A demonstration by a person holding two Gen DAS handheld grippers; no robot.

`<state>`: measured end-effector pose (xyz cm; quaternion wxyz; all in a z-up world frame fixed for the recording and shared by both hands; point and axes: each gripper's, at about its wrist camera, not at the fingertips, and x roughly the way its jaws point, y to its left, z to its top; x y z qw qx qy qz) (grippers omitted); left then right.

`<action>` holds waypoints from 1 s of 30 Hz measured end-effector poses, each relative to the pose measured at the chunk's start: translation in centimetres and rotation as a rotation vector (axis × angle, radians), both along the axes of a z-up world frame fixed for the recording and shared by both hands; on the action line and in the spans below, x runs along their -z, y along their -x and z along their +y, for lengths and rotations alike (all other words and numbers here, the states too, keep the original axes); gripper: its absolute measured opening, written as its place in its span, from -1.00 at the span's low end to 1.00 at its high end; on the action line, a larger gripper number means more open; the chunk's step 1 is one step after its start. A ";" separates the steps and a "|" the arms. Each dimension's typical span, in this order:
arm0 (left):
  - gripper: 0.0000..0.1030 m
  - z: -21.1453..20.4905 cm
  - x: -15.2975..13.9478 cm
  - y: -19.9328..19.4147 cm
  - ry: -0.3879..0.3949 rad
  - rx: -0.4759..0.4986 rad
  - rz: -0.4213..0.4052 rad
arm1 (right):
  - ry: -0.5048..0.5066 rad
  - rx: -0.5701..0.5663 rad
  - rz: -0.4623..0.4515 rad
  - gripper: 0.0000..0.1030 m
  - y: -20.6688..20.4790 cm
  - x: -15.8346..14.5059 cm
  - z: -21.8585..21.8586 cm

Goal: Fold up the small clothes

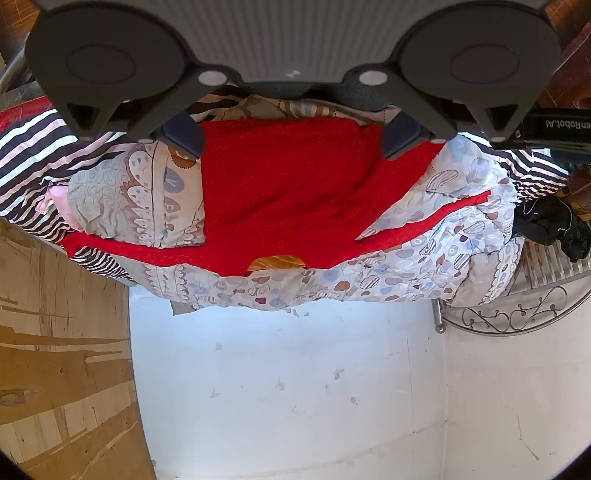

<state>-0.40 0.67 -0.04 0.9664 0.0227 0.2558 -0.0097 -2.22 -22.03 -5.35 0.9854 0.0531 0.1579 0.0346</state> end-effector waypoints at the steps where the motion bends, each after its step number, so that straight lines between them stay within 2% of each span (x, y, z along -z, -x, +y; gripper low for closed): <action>1: 0.99 0.4 0.1 0.0 0.000 0.001 0.001 | 0.000 0.000 -0.001 1.00 0.0 0.0 0.0; 30: 0.99 -0.1 0.2 -0.1 0.001 -0.003 0.002 | 0.000 0.000 -0.006 1.00 0.2 0.1 0.0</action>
